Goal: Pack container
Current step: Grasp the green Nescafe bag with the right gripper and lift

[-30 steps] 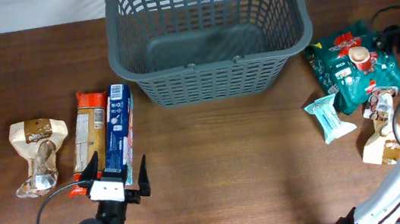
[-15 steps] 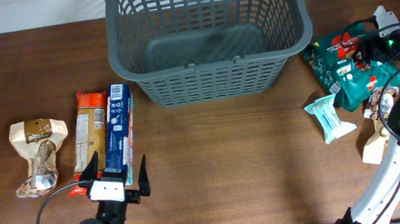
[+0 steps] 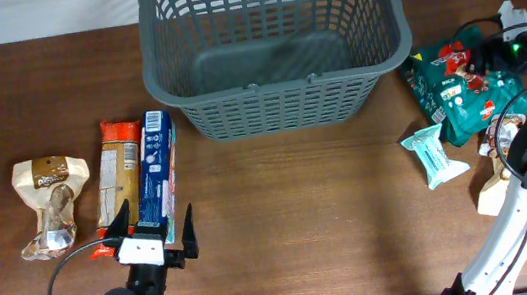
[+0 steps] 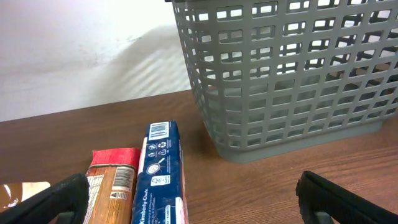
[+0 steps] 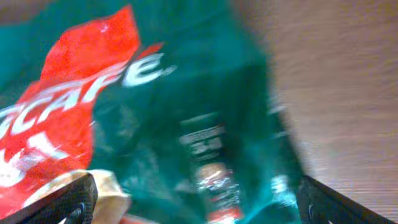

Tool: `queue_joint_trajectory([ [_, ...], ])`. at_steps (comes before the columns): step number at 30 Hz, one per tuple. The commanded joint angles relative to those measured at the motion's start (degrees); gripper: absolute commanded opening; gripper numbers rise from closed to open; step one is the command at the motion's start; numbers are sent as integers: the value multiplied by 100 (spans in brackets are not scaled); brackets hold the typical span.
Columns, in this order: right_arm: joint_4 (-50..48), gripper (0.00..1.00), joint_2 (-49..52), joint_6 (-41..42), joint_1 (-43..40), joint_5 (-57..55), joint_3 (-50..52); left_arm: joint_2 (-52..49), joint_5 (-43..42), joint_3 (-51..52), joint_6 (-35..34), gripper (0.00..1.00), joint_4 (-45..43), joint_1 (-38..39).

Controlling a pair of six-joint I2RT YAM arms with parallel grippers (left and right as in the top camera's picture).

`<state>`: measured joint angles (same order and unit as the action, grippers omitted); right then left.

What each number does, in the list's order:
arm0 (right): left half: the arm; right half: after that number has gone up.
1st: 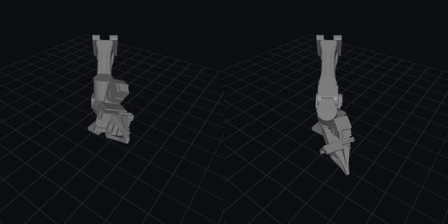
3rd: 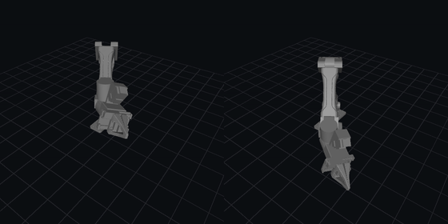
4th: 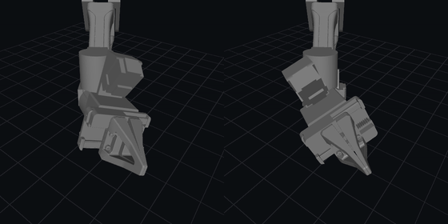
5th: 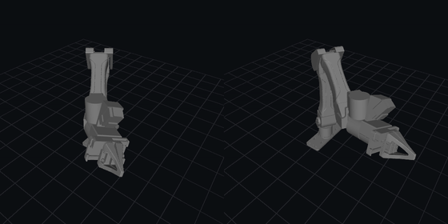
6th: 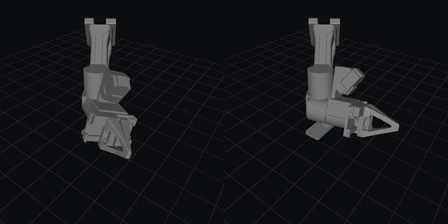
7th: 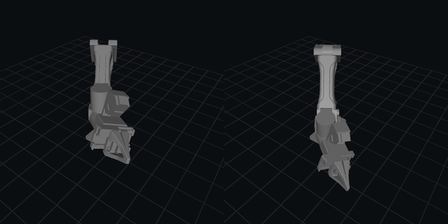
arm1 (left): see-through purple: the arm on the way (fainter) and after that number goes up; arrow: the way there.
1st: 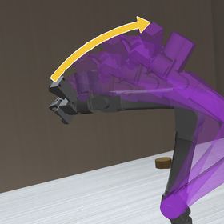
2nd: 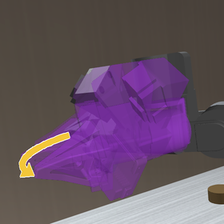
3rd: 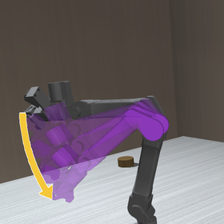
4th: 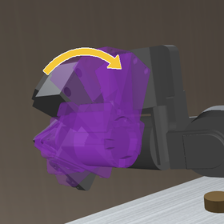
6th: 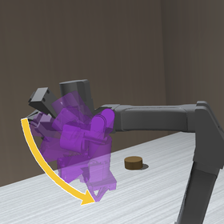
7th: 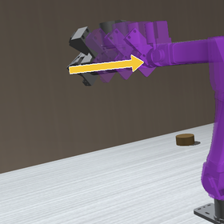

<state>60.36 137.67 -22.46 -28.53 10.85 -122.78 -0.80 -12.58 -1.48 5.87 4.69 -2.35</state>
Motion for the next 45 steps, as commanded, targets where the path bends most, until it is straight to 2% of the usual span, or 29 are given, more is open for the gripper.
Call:
queue_joint_trajectory([
  [1, -61, 99, 70, 2, -114, -354, -424, 50, 33, 37, -66, 99, 2, 22],
  [9, -295, 99, 96, -107, -111, -638, -420, 50, 33, 37, -66, 99, 2, 22],
  [19, -90, 99, 168, -107, -111, -85, -361, 50, 33, 37, -66, 99, 2, 22],
  [32, -68, 100, 168, -57, -101, 343, 601, 50, 33, 37, -66, 99, 2, 22],
  [33, -59, 95, 168, -37, -101, 372, 638, 50, 33, 37, -66, 99, 2, 22],
  [34, -61, 82, 168, 90, -87, 376, 675, 50, 33, 37, -66, 99, 2, 22],
  [36, -35, 44, 168, 264, -68, 380, 721, 50, 33, 37, -66, 99, 2, 22],
  [40, 87, 6, 168, 356, 11, 400, 756, 50, 33, 37, -66, 99, 2, 22],
  [41, 98, 3, 168, 514, 35, 398, 754, 50, 33, 37, -66, 99, 2, 22],
  [45, 144, 4, 153, 1163, 15, 404, 721, 50, 33, 37, -66, 99, 2, 22],
])
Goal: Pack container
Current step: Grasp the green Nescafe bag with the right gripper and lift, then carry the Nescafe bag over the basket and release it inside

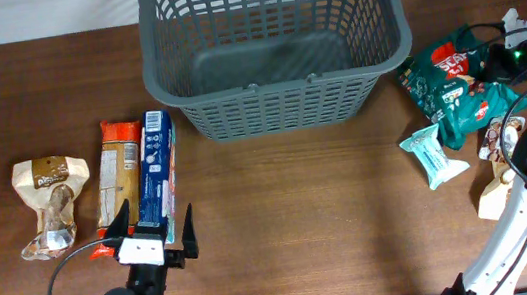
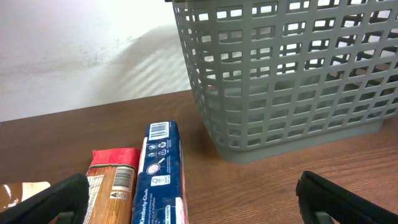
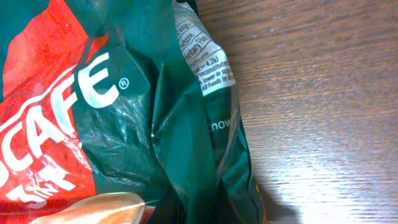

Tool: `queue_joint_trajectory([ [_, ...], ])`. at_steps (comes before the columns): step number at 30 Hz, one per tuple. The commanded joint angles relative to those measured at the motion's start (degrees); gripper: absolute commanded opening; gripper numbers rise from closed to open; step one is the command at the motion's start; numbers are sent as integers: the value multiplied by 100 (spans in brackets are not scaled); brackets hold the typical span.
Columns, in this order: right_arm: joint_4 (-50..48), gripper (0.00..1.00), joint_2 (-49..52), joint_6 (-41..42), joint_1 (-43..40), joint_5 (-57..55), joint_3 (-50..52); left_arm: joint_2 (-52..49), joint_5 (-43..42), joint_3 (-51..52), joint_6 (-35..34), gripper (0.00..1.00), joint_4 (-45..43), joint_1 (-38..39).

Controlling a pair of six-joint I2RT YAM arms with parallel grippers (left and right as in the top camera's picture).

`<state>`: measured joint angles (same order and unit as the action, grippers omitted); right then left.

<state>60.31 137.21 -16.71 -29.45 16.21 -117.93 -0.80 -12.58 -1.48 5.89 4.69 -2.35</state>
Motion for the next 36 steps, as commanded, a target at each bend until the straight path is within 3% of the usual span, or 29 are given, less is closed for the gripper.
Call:
queue_joint_trajectory([
  [1, 186, 3, 188, 704, 92, -105, 195, 50, 33, 37, -68, 99, 2, 22],
  [11, 684, 4, -341, 1023, -103, 472, -737, 50, 33, 37, -68, 99, 2, 22],
  [22, 1390, 4, -896, 2000, -149, 1075, -2275, 50, 33, 37, -68, 99, 2, 22],
  [36, 1690, 4, -1631, 2476, -131, 1246, -5117, 50, 33, 37, -68, 99, 2, 22],
])
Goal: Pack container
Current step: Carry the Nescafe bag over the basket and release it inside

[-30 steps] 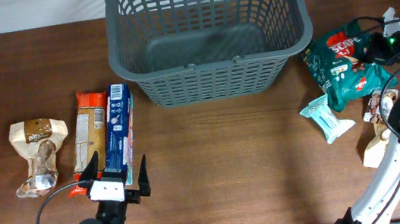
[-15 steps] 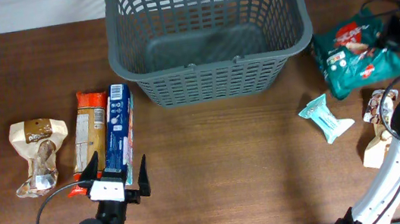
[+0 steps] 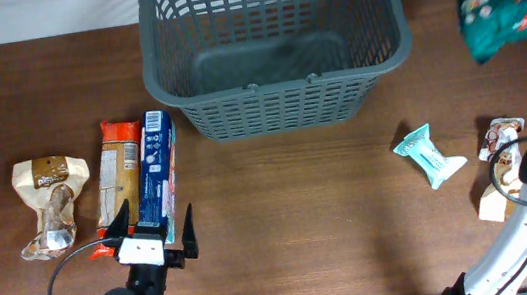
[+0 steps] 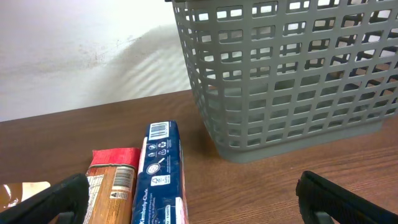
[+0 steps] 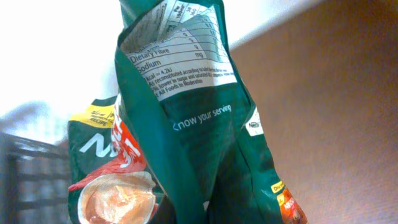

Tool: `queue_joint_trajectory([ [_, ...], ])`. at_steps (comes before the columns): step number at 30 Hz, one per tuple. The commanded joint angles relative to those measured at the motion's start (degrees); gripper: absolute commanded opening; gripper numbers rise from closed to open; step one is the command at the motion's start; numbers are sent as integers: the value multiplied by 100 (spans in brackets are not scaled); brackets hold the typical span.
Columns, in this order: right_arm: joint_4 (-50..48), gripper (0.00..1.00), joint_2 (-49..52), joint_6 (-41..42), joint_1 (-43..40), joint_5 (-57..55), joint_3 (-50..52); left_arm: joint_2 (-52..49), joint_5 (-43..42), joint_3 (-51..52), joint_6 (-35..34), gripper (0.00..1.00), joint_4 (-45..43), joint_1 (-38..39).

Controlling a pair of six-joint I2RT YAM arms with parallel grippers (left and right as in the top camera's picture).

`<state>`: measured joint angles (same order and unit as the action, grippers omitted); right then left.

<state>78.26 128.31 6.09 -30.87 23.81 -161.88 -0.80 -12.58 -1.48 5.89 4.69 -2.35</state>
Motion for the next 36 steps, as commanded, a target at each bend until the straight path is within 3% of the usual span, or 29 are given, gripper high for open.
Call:
queue_joint_trajectory([
  [1, -107, 4, -824, 195, 17, 573, -896, 50, 33, 37, -68, 99, 2, 22],
  [10, -107, 4, -1453, 925, 337, 857, -1456, 50, 33, 37, -68, 99, 2, 22],
  [15, -101, 4, -1491, 1368, 1123, 824, -1453, 50, 33, 37, -68, 99, 2, 22],
  [19, -98, 4, -1458, 1596, 1899, 4, -1421, 50, 33, 37, -68, 99, 2, 22],
  [27, -85, 4, -1453, 3032, 3506, -2129, -925, 50, 33, 37, -68, 99, 2, 22],
  [36, -348, 4, -1438, 3641, 4275, -3182, 374, 50, 33, 37, -68, 99, 2, 22],
])
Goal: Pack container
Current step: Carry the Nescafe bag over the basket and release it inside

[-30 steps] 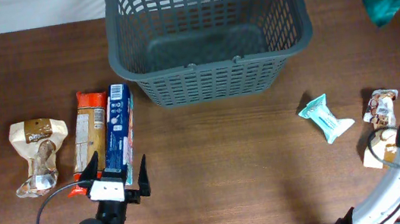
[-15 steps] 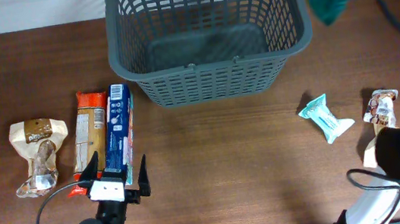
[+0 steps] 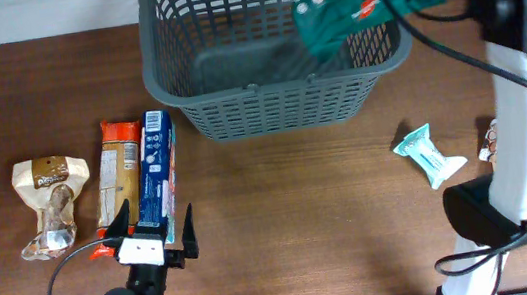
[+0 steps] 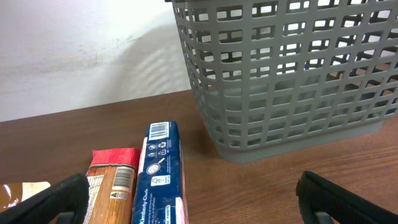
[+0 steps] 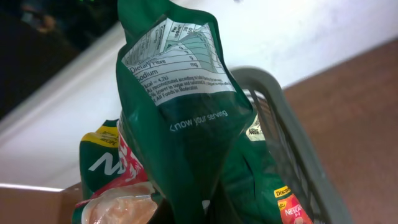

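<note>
A grey slatted basket (image 3: 273,61) stands at the back middle of the table. Over its right half hangs a green Nescafe bag, with my right gripper shut on it. In the right wrist view the bag (image 5: 180,124) fills the frame and hides the fingers; the basket's rim (image 5: 292,143) shows behind it. My left gripper (image 3: 154,237) rests open at the front left, its fingers (image 4: 43,199) wide apart. A blue pack (image 4: 158,174) lies just ahead of them, and the basket (image 4: 286,81) stands beyond.
On the left lie a bone-treat bag (image 3: 49,204), an orange-red pack (image 3: 118,175) and the blue pack (image 3: 154,171). A teal packet (image 3: 431,154) and a small sachet (image 3: 492,140) lie on the right. The right arm's base (image 3: 493,215) stands at the front right.
My right gripper, holding the green bag, has moved left from the far right back corner to above the basket's right half. The left arm has not moved.
The green bags lay on the table at the right with my right gripper down at them. Then the gripper held one bag, still low by the pile. Later the bag was lifted at the back right corner, and now it hangs over the basket.
</note>
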Tool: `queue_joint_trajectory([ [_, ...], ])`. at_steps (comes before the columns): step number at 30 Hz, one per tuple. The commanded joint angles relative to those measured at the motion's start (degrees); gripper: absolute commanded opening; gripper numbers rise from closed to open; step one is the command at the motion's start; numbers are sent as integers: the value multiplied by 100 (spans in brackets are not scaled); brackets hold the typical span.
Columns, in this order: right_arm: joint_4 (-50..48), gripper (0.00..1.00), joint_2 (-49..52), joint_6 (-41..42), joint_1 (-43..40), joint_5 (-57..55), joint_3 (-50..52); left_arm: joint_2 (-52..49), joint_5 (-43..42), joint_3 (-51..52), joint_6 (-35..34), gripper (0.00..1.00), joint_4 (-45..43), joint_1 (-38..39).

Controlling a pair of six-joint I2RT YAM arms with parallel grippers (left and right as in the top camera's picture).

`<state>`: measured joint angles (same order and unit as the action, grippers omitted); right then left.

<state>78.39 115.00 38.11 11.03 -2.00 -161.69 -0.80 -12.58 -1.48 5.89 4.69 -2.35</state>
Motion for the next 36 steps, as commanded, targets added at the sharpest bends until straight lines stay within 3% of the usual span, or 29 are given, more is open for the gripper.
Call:
queue_joint_trajectory([
  [1, -444, 4, -107, 439, 96, -601, 557, 50, 33, 37, -68, 99, 2, 22],
  [16, -1956, 4, -107, 293, 96, 310, 2830, 50, 33, 37, -68, 99, 2, 22],
  [29, -2267, 5, -107, 640, 160, 538, 3543, 50, 33, 37, -68, 99, 2, 22],
  [32, -2400, 29, -133, 636, 166, 732, 3447, 50, 33, 37, -68, 99, 2, 22],
  [36, -2339, 49, -275, 385, 166, 758, 3045, 50, 33, 37, -68, 99, 2, 22],
])
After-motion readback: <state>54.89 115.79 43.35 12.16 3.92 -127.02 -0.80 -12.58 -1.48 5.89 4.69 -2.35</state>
